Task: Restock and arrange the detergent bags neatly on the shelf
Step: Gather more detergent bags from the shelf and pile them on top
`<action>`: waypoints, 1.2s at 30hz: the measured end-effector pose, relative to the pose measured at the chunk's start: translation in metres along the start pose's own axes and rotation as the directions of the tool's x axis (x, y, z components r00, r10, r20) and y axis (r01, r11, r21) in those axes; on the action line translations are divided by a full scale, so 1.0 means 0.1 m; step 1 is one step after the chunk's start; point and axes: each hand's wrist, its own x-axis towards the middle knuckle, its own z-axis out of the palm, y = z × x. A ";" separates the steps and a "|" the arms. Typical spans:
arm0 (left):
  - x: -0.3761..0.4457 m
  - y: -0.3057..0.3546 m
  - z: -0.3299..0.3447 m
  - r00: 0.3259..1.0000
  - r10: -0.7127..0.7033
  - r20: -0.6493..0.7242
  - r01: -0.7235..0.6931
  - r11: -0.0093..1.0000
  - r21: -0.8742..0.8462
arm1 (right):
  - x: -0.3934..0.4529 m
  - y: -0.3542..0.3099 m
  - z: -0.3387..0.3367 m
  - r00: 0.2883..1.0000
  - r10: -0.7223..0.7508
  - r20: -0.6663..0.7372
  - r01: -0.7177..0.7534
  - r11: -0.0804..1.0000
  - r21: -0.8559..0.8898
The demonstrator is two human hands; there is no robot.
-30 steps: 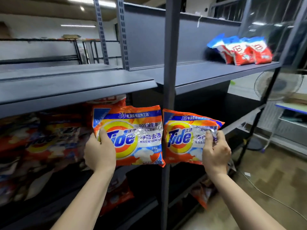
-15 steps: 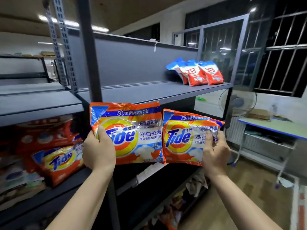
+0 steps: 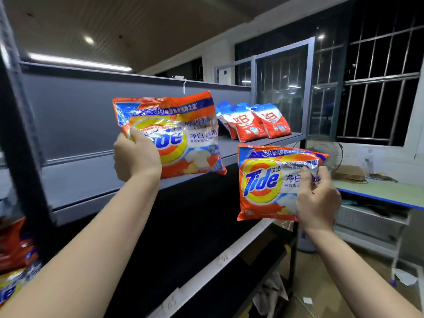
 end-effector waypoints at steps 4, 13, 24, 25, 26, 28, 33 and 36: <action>0.36 0.08 0.64 0.999 -0.020 -0.029 0.018 0.999 -0.047 | 0.47 0.25 0.35 0.997 0.036 -0.067 -0.032 0.998 0.063; 0.84 -0.03 1.79 0.994 -0.073 -0.080 0.082 0.991 0.109 | 1.23 0.54 1.27 0.987 0.101 -0.121 -0.077 0.979 0.189; 1.33 -0.22 3.12 0.982 -0.078 -0.174 0.106 0.982 0.156 | 2.08 1.06 2.56 0.994 0.094 0.048 -0.106 0.887 0.450; 1.37 -0.23 3.25 0.980 -0.064 -0.187 0.097 0.980 0.176 | 2.16 1.11 2.71 0.995 0.072 0.075 -0.099 0.876 0.472; 1.39 -0.24 3.37 0.979 -0.048 -0.197 0.087 0.976 0.197 | 2.23 1.15 2.86 0.993 0.049 0.108 -0.097 0.861 0.500; 1.44 -0.26 3.62 0.979 -0.030 -0.204 0.075 0.973 0.217 | 2.35 1.21 3.18 0.985 0.011 0.174 -0.107 0.826 0.554; 1.62 -0.44 3.97 0.980 -0.185 -0.080 0.201 0.898 0.391 | 2.52 1.19 3.81 0.959 -0.041 0.279 -0.136 0.798 0.587; 1.71 -0.52 3.92 0.971 -0.200 0.131 0.058 0.728 0.683 | 2.56 1.10 4.08 0.927 -0.078 0.367 -0.171 0.783 0.599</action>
